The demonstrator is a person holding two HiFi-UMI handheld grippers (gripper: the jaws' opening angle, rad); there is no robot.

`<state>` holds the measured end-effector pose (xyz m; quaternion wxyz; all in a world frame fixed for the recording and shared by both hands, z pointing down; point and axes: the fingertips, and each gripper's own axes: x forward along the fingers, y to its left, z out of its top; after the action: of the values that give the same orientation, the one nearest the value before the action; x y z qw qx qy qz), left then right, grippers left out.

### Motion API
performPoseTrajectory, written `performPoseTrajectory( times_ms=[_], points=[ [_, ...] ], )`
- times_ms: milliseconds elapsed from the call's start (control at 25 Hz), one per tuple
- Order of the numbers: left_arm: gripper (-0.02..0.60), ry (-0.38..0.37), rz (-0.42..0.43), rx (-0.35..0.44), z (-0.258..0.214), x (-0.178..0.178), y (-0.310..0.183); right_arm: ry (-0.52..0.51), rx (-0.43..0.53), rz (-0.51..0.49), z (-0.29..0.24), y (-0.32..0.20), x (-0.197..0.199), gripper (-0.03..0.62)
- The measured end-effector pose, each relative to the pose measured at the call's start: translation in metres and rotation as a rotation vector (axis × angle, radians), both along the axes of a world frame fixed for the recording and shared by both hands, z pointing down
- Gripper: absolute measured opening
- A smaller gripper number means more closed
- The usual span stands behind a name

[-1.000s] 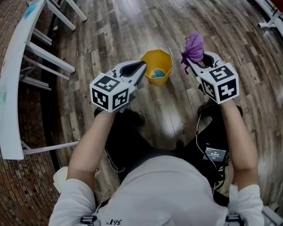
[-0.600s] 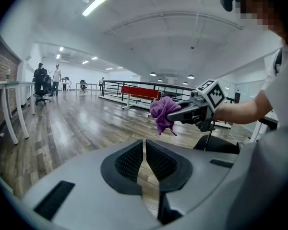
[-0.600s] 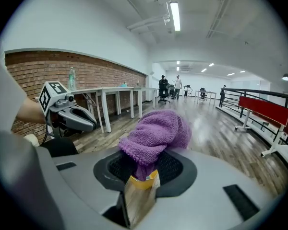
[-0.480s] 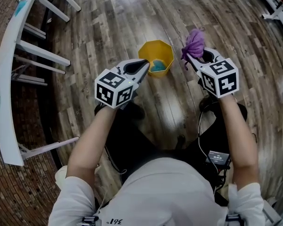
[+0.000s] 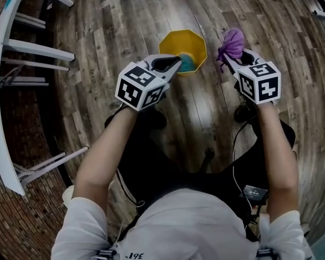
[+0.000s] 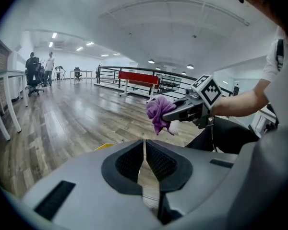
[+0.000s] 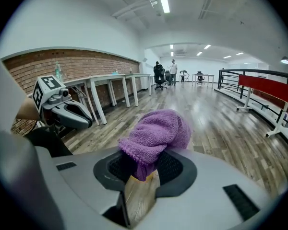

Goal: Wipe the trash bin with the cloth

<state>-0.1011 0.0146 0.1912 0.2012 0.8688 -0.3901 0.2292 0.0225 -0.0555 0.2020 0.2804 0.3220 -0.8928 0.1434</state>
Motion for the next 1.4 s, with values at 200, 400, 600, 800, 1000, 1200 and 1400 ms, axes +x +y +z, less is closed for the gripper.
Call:
performPoseTrajectory(
  times_ms=[200,400,600,800,1000,1200,1400],
  points=[
    [0.012,-0.003,0.006,-0.039,0.033,0.0,-0.019,0.023,-0.044,0.007,0.041,-0.011,0.002,0.107],
    [0.012,-0.032,0.044,-0.083,0.066,0.001,-0.028,0.034,-0.095,0.006,0.085,-0.012,-0.002,0.107],
    [0.012,-0.147,0.202,-0.127,0.108,0.009,-0.028,0.054,-0.13,-0.011,0.128,-0.014,-0.005,0.107],
    [0.029,-0.338,0.407,-0.169,0.159,0.012,-0.01,0.07,-0.147,-0.027,0.167,-0.014,-0.009,0.107],
    [0.121,-0.439,0.47,-0.169,0.195,0.015,-0.004,0.095,-0.132,-0.081,0.203,-0.008,-0.015,0.107],
    [0.135,-0.527,0.542,-0.199,0.217,0.014,-0.005,0.104,-0.097,-0.18,0.22,0.004,-0.033,0.107],
    [0.133,-0.57,0.57,-0.242,0.236,0.007,-0.006,0.123,-0.053,-0.271,0.23,0.013,-0.046,0.107]
  ],
)
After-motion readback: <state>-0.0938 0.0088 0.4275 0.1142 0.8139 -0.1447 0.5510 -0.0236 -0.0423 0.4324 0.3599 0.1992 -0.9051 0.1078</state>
